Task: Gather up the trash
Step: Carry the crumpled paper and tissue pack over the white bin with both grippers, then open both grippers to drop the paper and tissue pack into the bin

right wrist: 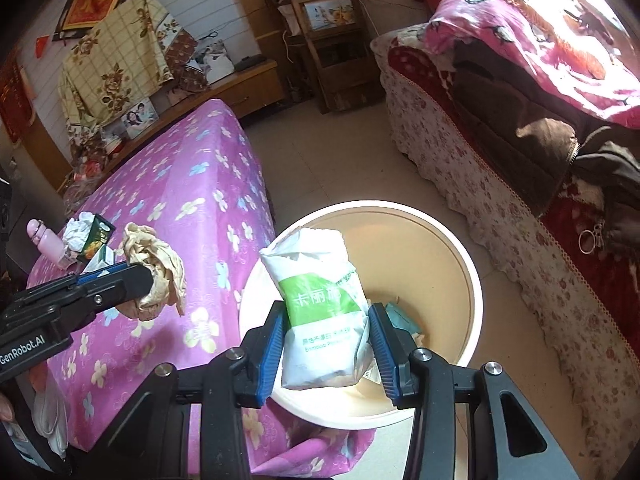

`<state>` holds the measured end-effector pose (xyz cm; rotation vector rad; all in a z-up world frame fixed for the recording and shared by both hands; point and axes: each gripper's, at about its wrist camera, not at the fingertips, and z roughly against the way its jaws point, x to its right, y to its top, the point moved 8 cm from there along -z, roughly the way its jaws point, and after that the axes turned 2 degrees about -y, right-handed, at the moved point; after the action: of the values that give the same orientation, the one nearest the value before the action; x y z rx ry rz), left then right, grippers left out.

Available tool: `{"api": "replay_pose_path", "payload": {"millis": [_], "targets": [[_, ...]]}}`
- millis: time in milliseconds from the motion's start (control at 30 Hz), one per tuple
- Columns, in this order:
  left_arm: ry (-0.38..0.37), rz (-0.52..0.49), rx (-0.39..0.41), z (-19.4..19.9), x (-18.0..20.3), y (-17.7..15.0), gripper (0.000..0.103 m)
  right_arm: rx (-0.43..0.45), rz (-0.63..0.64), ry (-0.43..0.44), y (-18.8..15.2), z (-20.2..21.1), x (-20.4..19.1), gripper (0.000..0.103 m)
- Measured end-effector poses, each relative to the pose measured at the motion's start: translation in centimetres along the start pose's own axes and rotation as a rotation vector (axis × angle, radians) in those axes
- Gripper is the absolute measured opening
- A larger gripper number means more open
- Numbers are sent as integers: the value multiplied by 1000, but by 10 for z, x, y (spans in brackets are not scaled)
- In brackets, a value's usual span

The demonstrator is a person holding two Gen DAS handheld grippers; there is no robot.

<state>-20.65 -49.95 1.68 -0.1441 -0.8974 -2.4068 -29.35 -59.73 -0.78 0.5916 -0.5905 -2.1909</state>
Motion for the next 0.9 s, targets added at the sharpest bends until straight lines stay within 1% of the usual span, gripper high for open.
{"api": "replay_pose_path", "payload": {"millis": [167,200,233,267,300,367,433,567,900], "targets": [[-14,4,-14,-15,6,-1,26,-8,-24,-20,0,-9,14,48],[-14,5,-14,-17,7,-2,27,-8,-33,-24,0,-10,18,51],[-13,6,-16,-19,7,-2,29,-11,-47,-29,0,-11,21,54],[-13,8,-17,-21,7,-2,35,-17,-67,-30,0,-13,25,57],[-14,11,-18,-23,7,-2,40,-18,-84,-28,0,-14,29,61],[-16,14,-21,-25,6,-4,44,-22,-115,-19,0,-16,36,62],[-9,8,-28,-27,5,-6,44,-24,-127,-13,0,-17,38,64],[-1,8,-35,-26,2,-9,44,-32,-126,-8,-2,-19,37,64],[42,-16,-3,-7,-5,-12,44,-34,-95,11,-4,-15,14,64]]}}
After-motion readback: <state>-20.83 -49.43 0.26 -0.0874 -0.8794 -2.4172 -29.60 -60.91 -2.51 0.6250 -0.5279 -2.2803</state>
